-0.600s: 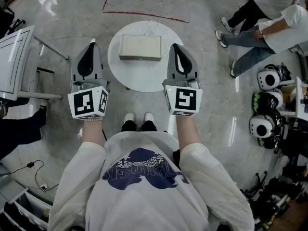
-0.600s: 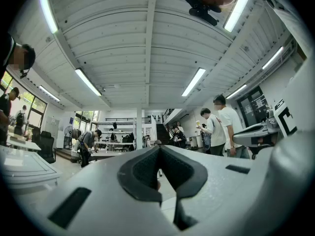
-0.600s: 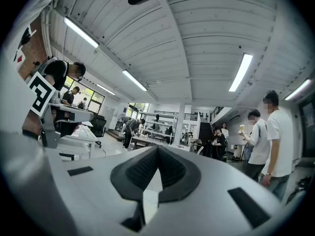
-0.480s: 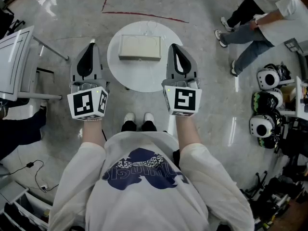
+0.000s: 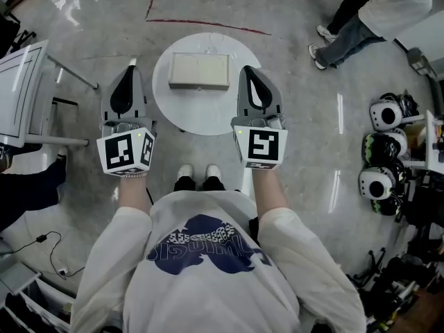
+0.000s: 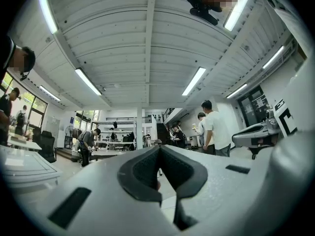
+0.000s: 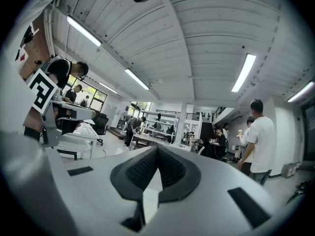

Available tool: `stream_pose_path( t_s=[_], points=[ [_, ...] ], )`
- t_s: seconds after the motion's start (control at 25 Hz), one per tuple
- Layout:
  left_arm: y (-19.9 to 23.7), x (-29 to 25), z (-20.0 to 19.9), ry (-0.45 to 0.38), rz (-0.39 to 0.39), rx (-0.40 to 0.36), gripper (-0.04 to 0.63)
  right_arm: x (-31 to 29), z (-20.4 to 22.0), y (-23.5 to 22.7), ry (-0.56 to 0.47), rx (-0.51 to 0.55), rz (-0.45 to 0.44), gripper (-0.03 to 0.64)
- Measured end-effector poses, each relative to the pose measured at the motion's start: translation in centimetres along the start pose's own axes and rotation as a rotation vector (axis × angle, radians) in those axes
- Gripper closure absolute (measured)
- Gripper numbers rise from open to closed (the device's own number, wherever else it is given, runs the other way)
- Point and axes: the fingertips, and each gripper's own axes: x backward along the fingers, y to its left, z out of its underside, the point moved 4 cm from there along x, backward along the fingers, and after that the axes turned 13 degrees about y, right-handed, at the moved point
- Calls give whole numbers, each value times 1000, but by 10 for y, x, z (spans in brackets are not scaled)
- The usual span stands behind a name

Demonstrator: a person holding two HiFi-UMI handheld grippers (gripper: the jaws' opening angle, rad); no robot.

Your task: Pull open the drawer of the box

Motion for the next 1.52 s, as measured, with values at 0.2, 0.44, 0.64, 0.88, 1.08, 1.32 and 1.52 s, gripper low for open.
stream_pose_path(
  t_s=[0.2, 0.44, 0.64, 0.88, 1.08, 1.32, 1.52],
  points=[
    [1, 4, 17, 65, 44, 105, 588, -4, 20, -12, 13, -218, -86, 620],
    [14, 10, 50, 182, 1, 173, 588, 3, 58, -55, 17, -457, -85, 620],
    [15, 5, 69, 260, -24, 203, 588, 2, 76, -82, 44, -466, -76, 591],
    [-3, -4, 97, 371, 15, 221, 581, -6, 103, -96, 98, -488, -94, 493],
    [-17, -7, 116, 441, 34, 247, 494, -14, 115, -93, 119, -472, -137, 479],
    [-21, -13, 118, 480, 42, 236, 485, -24, 115, -86, 125, -460, -168, 479],
    [-10, -35, 133, 551, 75, 214, 480, -44, 116, -64, 159, -446, -181, 479]
  ],
)
